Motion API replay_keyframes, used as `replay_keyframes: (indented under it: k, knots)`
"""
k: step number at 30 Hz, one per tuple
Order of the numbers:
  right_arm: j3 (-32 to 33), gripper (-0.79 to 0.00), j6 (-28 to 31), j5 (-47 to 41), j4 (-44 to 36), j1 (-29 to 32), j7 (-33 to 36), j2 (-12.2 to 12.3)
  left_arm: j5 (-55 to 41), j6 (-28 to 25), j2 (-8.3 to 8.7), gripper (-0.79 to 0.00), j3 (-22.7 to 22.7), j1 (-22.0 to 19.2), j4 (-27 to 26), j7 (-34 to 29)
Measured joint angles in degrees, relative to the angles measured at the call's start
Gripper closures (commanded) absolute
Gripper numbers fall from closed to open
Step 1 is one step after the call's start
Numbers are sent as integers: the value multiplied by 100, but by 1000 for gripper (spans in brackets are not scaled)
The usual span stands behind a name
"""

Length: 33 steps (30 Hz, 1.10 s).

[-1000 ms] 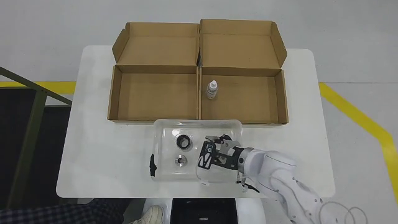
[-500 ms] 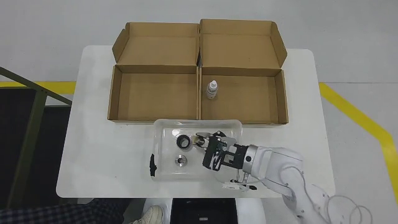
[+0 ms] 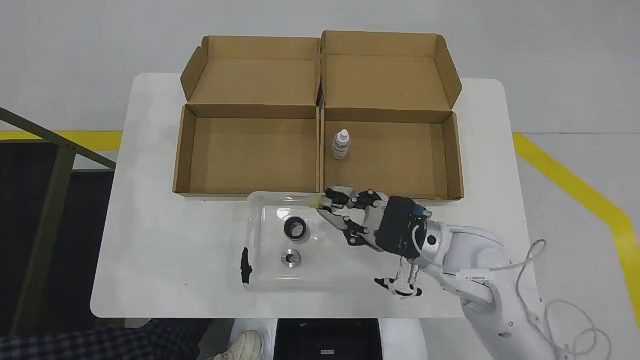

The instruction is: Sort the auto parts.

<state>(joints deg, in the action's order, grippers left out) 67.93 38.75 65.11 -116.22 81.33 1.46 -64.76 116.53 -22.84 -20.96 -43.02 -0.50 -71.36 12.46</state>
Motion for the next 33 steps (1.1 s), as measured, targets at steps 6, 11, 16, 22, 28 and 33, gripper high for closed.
replay_keyframes:
  k: [6, 11, 16, 22, 28, 33]
  knots:
    - [243, 0, 49, -375, 48, 85, -390, 16, 0, 0, 0, -785, 0, 0, 0, 0]
    - [432, 0, 65, -603, 43, 177, -682, 26, 0, 0, 0, -785, 0, 0, 0, 0]
    - [554, 0, 69, -699, -1, 238, -833, 32, 0, 0, 0, -785, 0, 0, 0, 0]
    - [647, 0, 62, -818, -3, 258, -940, 34, 0, 0, 0, -785, 0, 0, 0, 0]
    - [708, 0, 35, -872, 34, 262, -968, 32, 0, 0, 0, -785, 0, 0, 0, 0]
    - [765, 0, -39, -797, 54, 263, -934, 34, 0, 0, 0, -785, 0, 0, 0, 0]
